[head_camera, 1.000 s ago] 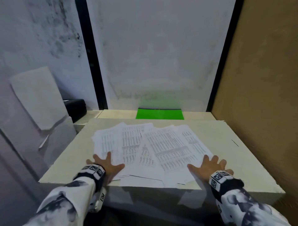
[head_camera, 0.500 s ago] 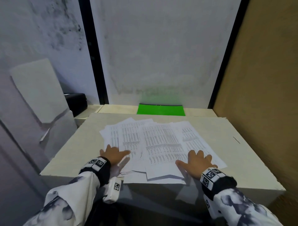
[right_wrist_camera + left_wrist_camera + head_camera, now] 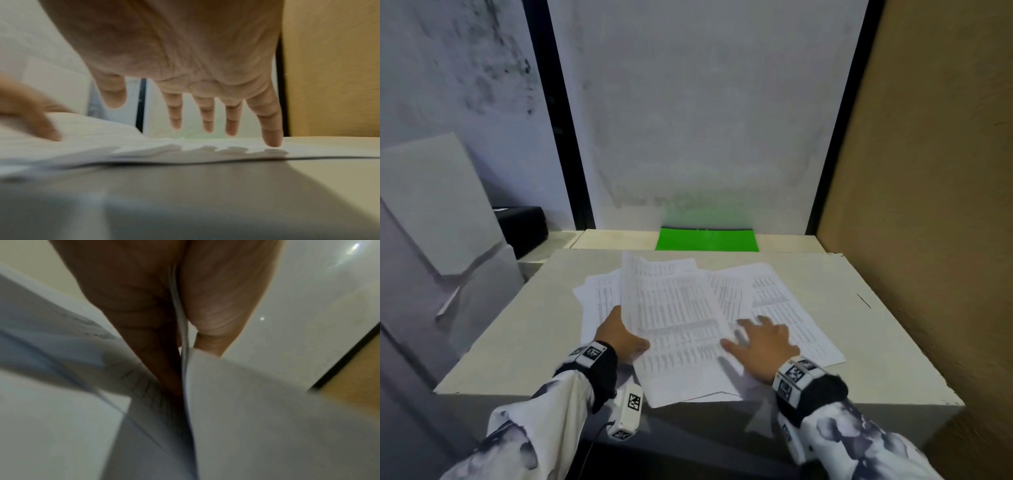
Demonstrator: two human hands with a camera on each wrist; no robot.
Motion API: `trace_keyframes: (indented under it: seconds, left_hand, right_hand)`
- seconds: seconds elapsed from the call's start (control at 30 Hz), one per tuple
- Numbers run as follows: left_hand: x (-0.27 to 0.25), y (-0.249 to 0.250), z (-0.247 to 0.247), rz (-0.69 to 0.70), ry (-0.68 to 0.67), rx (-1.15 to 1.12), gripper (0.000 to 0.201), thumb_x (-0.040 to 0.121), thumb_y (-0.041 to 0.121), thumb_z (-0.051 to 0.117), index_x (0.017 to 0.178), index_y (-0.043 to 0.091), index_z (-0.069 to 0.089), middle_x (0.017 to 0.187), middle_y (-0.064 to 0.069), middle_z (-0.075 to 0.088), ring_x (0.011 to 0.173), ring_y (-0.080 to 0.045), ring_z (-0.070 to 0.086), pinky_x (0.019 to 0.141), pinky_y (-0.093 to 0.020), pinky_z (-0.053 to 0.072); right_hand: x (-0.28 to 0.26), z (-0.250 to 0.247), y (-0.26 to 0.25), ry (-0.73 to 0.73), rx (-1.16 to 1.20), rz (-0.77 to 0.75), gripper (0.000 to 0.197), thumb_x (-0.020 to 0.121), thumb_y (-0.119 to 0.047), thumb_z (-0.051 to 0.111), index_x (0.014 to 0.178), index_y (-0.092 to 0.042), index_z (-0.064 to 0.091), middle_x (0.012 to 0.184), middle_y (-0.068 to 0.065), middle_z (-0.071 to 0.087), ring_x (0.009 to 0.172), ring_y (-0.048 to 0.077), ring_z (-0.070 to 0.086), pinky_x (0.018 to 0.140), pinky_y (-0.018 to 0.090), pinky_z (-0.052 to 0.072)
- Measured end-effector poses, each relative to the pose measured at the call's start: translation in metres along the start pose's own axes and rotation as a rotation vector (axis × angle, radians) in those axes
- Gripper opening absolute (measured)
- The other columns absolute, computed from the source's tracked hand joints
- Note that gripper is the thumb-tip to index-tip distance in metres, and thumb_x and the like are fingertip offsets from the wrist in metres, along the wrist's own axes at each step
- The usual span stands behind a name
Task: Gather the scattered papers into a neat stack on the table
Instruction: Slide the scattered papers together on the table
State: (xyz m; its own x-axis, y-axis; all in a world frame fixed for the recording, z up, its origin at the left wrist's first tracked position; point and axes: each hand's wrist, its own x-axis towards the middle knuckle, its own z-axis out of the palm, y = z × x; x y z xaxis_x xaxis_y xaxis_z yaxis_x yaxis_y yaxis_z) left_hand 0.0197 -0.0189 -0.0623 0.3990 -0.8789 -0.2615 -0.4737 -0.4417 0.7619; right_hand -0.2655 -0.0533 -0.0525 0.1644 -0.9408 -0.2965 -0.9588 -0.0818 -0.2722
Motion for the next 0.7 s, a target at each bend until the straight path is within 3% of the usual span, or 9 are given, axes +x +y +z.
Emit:
trace_keyframes:
  seconds: [0.1, 0.2, 0.3, 0.33, 0.43, 0.5, 0.6, 0.67, 0.7]
  left_hand:
    - [-0.005, -0.007, -0.014, 0.047, -0.027, 0.037, 0.037, 0.066, 0.012, 0.074, 0.103, 0.015, 0.070, 0.097, -0.009, 0.076, 0.092, -0.030, 0.071, 0.088, -0.047, 0.059]
    - [-0.002, -0.023, -0.028, -0.022, -0.057, -0.151, 0.048, 0.065, 0.015, 0.077, 0.111, 0.016, 0.066, 0.107, -0.010, 0.076, 0.097, -0.031, 0.072, 0.093, -0.052, 0.057]
    - [-0.011, -0.021, -0.036, -0.086, -0.127, -0.347, 0.048, 0.082, -0.006, 0.071, 0.125, 0.009, 0.058, 0.117, -0.015, 0.073, 0.104, -0.038, 0.071, 0.093, -0.058, 0.056]
    - [-0.012, -0.020, -0.036, -0.074, -0.184, -0.365, 0.048, 0.085, -0.009, 0.067, 0.127, 0.009, 0.058, 0.118, -0.015, 0.073, 0.104, -0.037, 0.072, 0.090, -0.057, 0.057]
    - [-0.016, -0.016, -0.034, -0.047, -0.315, -0.399, 0.052, 0.083, -0.007, 0.071, 0.128, 0.015, 0.058, 0.121, -0.013, 0.073, 0.104, -0.034, 0.073, 0.079, -0.053, 0.062]
    - [-0.016, -0.011, -0.028, -0.071, -0.256, -0.479, 0.048, 0.081, -0.007, 0.075, 0.122, 0.011, 0.059, 0.127, -0.015, 0.068, 0.110, -0.035, 0.069, 0.089, -0.054, 0.058]
    - [-0.021, 0.002, -0.020, -0.014, -0.108, -0.377, 0.033, 0.085, -0.011, 0.067, 0.095, 0.020, 0.063, 0.112, -0.014, 0.072, 0.102, -0.034, 0.068, 0.095, -0.055, 0.055]
    - [-0.023, 0.006, -0.013, 0.007, -0.135, -0.370, 0.036, 0.086, -0.013, 0.063, 0.101, 0.019, 0.063, 0.110, -0.014, 0.072, 0.101, -0.035, 0.069, 0.089, -0.056, 0.057]
    - [-0.022, 0.007, -0.011, 0.002, -0.163, -0.393, 0.038, 0.086, -0.014, 0.062, 0.111, 0.015, 0.062, 0.112, -0.015, 0.072, 0.103, -0.037, 0.070, 0.082, -0.055, 0.060]
  right_hand:
    - [0.036, -0.007, 0.047, 0.041, -0.038, 0.261, 0.109, 0.074, -0.091, 0.020, 0.162, -0.027, 0.024, 0.174, 0.015, 0.009, 0.157, 0.048, 0.012, 0.122, 0.069, 0.016]
    - [0.041, -0.006, 0.075, 0.032, -0.016, 0.354, 0.109, 0.075, -0.090, 0.040, 0.160, -0.022, 0.026, 0.165, 0.021, 0.021, 0.149, 0.049, 0.026, 0.121, 0.057, 0.027]
    - [0.035, -0.013, 0.085, 0.097, -0.089, 0.427, 0.135, 0.040, -0.101, 0.049, 0.149, -0.022, 0.033, 0.148, 0.015, 0.040, 0.138, 0.039, 0.038, 0.112, 0.056, 0.038]
    - [0.034, -0.020, 0.086, 0.097, -0.092, 0.468, 0.138, 0.037, -0.100, 0.056, 0.147, -0.020, 0.033, 0.147, 0.016, 0.041, 0.138, 0.039, 0.038, 0.112, 0.056, 0.039]
    - [0.037, -0.039, 0.086, 0.035, -0.047, 0.504, 0.137, 0.036, -0.092, 0.073, 0.145, -0.017, 0.037, 0.145, 0.016, 0.042, 0.138, 0.039, 0.043, 0.111, 0.053, 0.041]
    - [0.042, -0.043, 0.084, -0.014, -0.003, 0.482, 0.139, 0.030, -0.088, 0.076, 0.143, -0.014, 0.043, 0.145, 0.015, 0.049, 0.135, 0.038, 0.051, 0.110, 0.051, 0.046]
    - [0.043, -0.044, 0.076, -0.047, 0.086, 0.396, 0.109, 0.052, -0.069, 0.087, 0.136, -0.005, 0.055, 0.125, 0.012, 0.066, 0.113, 0.031, 0.066, 0.090, 0.034, 0.054]
    - [0.044, -0.043, 0.073, -0.049, 0.156, 0.359, 0.090, 0.068, -0.058, 0.085, 0.132, -0.002, 0.057, 0.113, 0.010, 0.066, 0.100, 0.027, 0.065, 0.080, 0.030, 0.051]
    - [0.042, -0.043, 0.071, -0.043, 0.171, 0.355, 0.086, 0.073, -0.058, 0.082, 0.134, -0.002, 0.057, 0.118, 0.012, 0.065, 0.101, 0.027, 0.063, 0.083, 0.031, 0.051]
